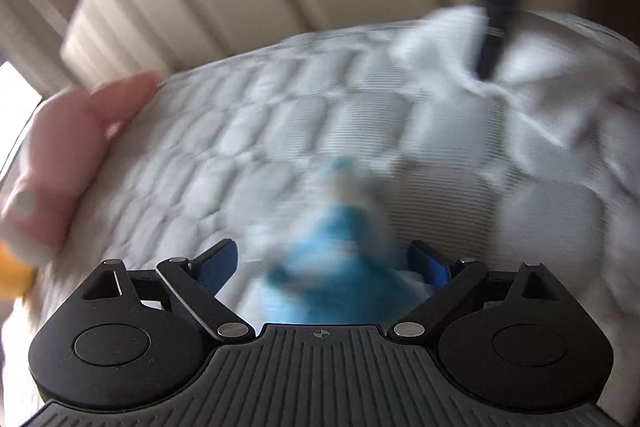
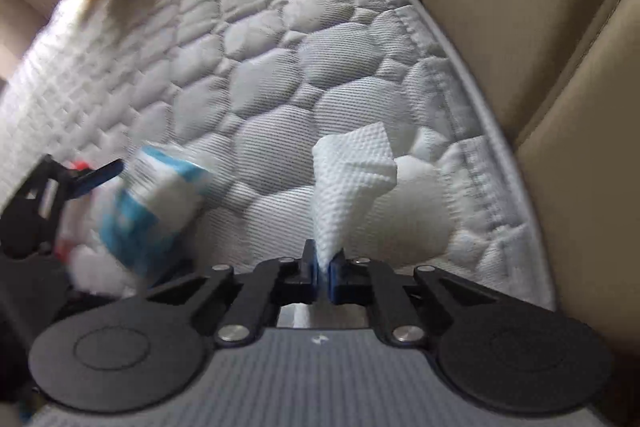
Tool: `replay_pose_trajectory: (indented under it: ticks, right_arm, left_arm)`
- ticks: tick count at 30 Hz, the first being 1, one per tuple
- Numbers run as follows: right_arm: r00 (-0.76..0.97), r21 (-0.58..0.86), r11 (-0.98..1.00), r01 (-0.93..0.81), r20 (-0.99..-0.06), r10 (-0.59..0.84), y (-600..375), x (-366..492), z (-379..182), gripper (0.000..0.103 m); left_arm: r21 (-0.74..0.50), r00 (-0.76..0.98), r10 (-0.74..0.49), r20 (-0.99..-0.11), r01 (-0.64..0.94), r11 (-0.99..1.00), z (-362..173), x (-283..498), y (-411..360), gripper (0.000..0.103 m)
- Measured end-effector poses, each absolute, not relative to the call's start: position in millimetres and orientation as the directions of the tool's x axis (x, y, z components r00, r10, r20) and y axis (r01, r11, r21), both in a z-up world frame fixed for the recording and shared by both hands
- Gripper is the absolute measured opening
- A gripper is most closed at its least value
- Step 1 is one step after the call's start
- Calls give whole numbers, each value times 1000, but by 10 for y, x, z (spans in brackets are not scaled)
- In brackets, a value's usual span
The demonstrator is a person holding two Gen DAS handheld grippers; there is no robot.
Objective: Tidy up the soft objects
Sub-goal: 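Hold the blue packet in the left tool while the right tool wipes it with tissue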
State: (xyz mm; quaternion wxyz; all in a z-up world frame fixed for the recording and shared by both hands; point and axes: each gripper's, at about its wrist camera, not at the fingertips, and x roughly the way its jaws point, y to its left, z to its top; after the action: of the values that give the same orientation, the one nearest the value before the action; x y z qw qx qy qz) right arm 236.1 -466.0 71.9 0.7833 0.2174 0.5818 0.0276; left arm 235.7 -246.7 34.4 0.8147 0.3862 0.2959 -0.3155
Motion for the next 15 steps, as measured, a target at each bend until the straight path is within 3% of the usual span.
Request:
replay_pose_trajectory:
  ticks: [5, 8, 11, 13, 15]
  right_arm:
    - [327, 428, 876, 223, -879, 346, -4613, 2477, 749, 7]
    - [328, 418, 887, 198, -881, 342, -4541, 2525, 793, 7]
    - [325, 410, 892, 192, -884, 336, -4491, 2542, 797, 7]
    - [317, 401, 895, 194, -889, 330, -4466, 2551, 774, 7]
    - [311, 401, 895, 194, -891, 331, -4451, 2551, 755, 7]
  left_arm:
    - [400, 674, -178, -716, 607, 687, 445, 2817, -2284, 96]
    - [280, 635, -151, -757, 524, 805, 508, 3054, -2046, 96]
    - [47, 525, -211, -825, 436, 899, 543, 3233, -1773, 96]
    - [-236, 397, -368, -841, 342, 909, 492, 3356, -1534, 96]
    - [-464, 287, -486, -825, 147, 874, 335, 3490, -1324, 100]
